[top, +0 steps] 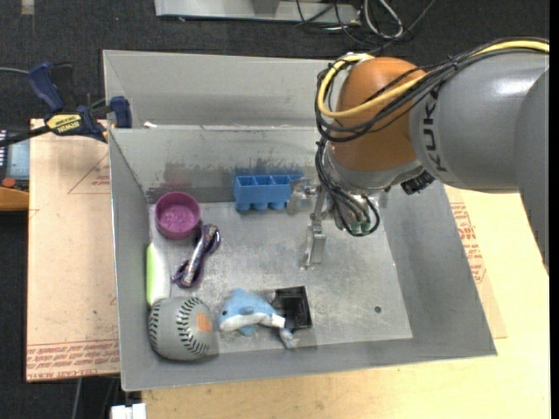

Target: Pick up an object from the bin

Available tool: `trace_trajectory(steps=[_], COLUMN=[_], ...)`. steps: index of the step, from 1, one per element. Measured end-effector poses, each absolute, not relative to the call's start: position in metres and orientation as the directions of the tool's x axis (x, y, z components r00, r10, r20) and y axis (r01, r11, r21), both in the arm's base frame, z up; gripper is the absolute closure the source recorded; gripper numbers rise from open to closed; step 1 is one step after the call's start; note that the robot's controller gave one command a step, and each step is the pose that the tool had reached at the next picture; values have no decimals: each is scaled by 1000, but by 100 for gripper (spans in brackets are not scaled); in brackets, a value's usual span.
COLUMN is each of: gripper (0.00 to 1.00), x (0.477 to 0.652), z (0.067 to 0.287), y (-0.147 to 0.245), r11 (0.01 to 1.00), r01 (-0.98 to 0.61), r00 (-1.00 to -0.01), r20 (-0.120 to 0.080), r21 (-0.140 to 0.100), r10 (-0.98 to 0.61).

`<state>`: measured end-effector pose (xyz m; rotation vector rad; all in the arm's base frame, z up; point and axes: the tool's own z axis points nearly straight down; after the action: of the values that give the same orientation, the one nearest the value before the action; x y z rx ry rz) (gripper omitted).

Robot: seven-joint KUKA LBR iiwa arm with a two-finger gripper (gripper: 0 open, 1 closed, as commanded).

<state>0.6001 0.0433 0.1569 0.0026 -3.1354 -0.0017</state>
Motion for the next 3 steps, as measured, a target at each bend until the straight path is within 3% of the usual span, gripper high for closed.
trace_trajectory(steps=[1,2,3], gripper=[0,0,0], x=[602,547,509], z=[162,92,128], y=[43,92,106], r11=[1000,999,1000], r01=[0,-45,31], r00=[-1000,-999,-1000], r20=[-1,5,-2], r21=[2,8,3], r10=[0,-45,31])
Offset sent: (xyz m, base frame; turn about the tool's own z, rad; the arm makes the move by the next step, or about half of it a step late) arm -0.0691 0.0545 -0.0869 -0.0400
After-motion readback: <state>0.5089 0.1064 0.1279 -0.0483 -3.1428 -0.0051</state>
